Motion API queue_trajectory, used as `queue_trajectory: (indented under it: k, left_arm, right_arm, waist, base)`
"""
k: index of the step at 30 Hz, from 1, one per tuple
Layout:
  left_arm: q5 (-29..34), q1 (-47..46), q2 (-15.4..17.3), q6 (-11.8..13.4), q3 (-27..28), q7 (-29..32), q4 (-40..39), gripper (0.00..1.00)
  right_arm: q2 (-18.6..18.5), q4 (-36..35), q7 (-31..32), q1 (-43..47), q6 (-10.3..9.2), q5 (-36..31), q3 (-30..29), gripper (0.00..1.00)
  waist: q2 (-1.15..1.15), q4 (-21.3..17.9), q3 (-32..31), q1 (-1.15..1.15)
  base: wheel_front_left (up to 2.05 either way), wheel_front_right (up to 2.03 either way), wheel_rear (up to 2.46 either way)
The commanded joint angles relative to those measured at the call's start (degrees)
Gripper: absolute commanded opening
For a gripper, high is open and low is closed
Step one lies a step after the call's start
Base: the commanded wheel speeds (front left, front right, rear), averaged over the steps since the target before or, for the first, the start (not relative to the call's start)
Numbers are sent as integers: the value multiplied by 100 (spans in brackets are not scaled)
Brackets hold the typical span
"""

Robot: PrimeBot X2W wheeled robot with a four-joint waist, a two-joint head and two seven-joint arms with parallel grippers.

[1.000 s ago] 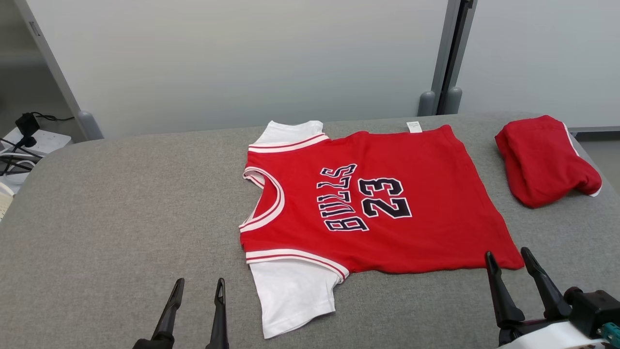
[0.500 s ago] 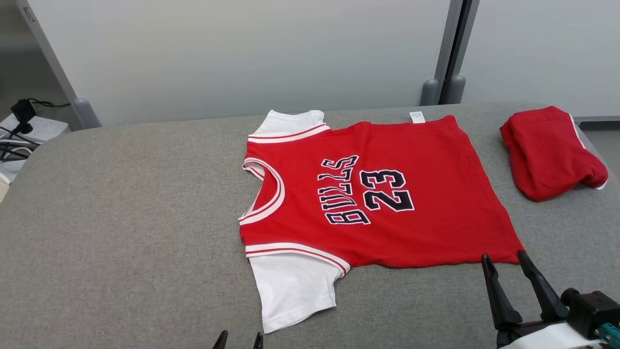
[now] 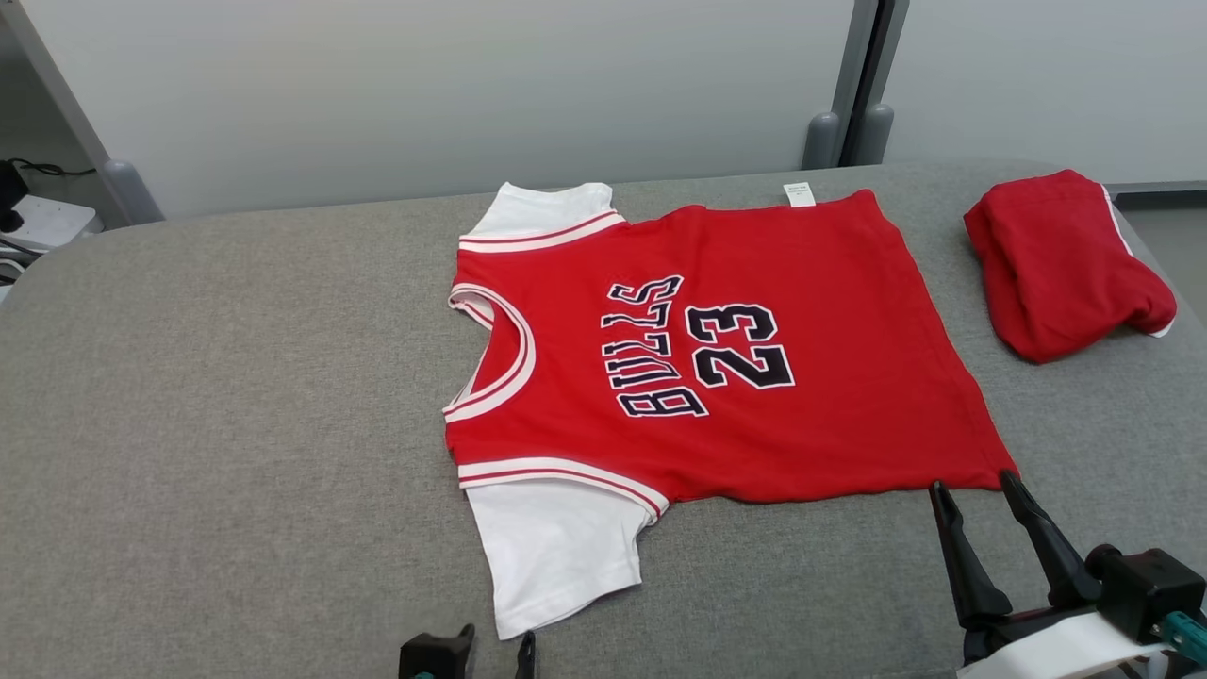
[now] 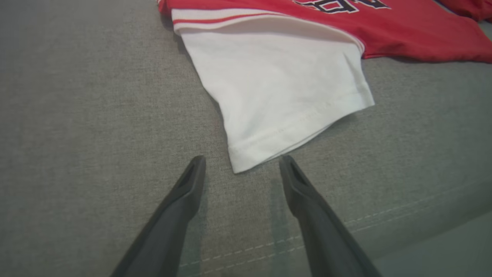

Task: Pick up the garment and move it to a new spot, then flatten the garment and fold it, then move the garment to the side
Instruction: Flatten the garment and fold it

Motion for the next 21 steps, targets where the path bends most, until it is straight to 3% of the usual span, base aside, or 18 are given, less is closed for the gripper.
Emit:
queue_trajectory:
  k: [1, 2, 3, 7, 9, 14, 16, 17, 21]
  left_arm:
    - [-63, -317, 6, 61, 131, -52, -57, 91]
    - [-110, -373, 6, 70, 80, -56, 16, 89]
    - [-159, -424, 6, 90, 36, -55, 97, 78]
    - [-347, -599, 6, 137, -124, -65, 382, 67]
    - [-432, -675, 6, 155, -204, -82, 493, 49]
    - [-660, -825, 6, 148, -406, -118, 693, 42]
    - [-731, -878, 6, 139, -478, -141, 757, 18]
    - [-764, -906, 6, 127, -513, -153, 783, 0]
    - [-864, -994, 6, 99, -621, -203, 857, 0]
  right_arm:
    - [-109, -117, -68, -213, 0, 56, 111, 100]
    - [-118, -116, -68, -220, 0, 56, 119, 100]
    - [-130, -114, -68, -229, 0, 58, 128, 100]
    - [-180, -104, -68, -253, 0, 73, 166, 100]
    - [-201, -109, -68, -266, 0, 80, 177, 100]
    - [-256, -119, -68, -312, 0, 92, 177, 100]
    - [-268, -120, -68, -336, 0, 91, 173, 100]
    - [-273, -119, -68, -347, 0, 90, 172, 100]
    - [-286, -16, -68, -353, 0, 93, 139, 100]
  waist:
    - [0, -22, 18, 0]
    - [0, -35, 30, 0]
    - [0, -46, 40, 0]
    - [0, -90, 72, 0]
    - [0, -110, 90, 0]
    - [0, -145, 149, 0]
    - [0, -156, 174, 0]
    - [0, -158, 185, 0]
    - [0, -144, 212, 0]
  base:
    - [0, 0, 0]
    - [0, 0, 0]
    - [0, 0, 0]
    - [0, 0, 0]
    - [0, 0, 0]
    - [0, 0, 0]
    - [0, 0, 0]
    - [0, 0, 0]
    - [0, 0, 0]
